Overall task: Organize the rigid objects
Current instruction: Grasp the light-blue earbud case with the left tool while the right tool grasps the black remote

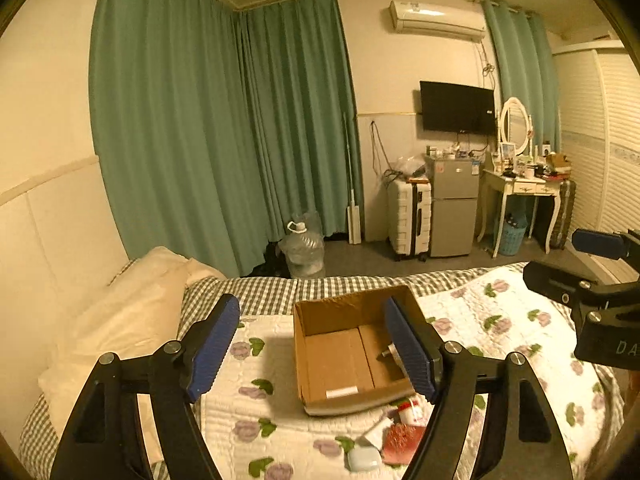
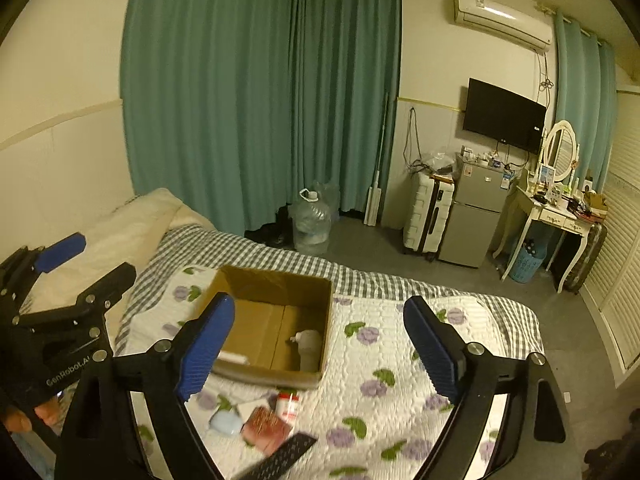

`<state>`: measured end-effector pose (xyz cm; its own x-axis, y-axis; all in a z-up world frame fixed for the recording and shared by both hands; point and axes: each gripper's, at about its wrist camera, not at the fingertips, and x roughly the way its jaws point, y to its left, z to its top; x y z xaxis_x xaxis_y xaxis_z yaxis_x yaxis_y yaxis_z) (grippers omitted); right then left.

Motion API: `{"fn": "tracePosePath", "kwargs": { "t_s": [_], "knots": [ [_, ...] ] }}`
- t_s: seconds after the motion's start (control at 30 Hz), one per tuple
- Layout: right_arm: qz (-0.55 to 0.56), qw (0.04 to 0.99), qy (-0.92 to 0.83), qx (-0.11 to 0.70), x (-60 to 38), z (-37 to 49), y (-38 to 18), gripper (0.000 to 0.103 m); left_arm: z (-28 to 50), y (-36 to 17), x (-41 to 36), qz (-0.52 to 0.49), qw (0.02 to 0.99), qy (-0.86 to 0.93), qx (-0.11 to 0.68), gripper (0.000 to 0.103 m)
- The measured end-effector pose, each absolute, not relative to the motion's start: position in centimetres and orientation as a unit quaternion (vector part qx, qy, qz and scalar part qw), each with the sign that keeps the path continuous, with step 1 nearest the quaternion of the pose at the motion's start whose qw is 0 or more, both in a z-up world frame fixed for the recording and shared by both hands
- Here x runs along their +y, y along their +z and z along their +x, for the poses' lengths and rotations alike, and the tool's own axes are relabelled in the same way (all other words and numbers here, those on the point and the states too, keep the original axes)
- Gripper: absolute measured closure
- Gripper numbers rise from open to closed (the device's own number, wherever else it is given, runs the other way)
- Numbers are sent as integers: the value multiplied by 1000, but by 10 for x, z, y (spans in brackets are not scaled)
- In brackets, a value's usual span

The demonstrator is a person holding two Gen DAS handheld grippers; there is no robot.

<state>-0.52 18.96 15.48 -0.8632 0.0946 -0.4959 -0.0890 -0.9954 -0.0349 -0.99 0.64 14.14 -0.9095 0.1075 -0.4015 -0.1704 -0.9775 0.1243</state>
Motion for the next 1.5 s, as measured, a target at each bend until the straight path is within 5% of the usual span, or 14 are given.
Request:
{"fn": "tracePosePath", "kwargs": {
  "t_s": [0.27, 0.8, 0.93, 1.23, 1.4, 1.5],
  "knots": [
    [-302, 45, 952, 5, 182, 26, 102, 15, 21, 101, -6, -239, 63, 967, 64, 24],
    [-499, 45, 866, 16, 181, -36, -103, 15, -24, -55, -11, -356, 36, 931, 71, 24],
    [-533, 35, 845, 23, 179, -44, -135, 33, -34, -82, -7, -374, 40, 923, 78, 24],
    [-556, 35, 831, -6, 162, -56, -163, 39, -44, -112, -10, -405, 53, 910, 77, 24],
    [-507, 35, 861, 25, 175, -43, -140, 75, -43, -113, -9, -412, 69, 906, 66, 24],
    [-477, 38, 878, 28, 185, -38, -121, 81, -42, -116, -1, -418, 86, 902, 67, 24]
  ]
}}
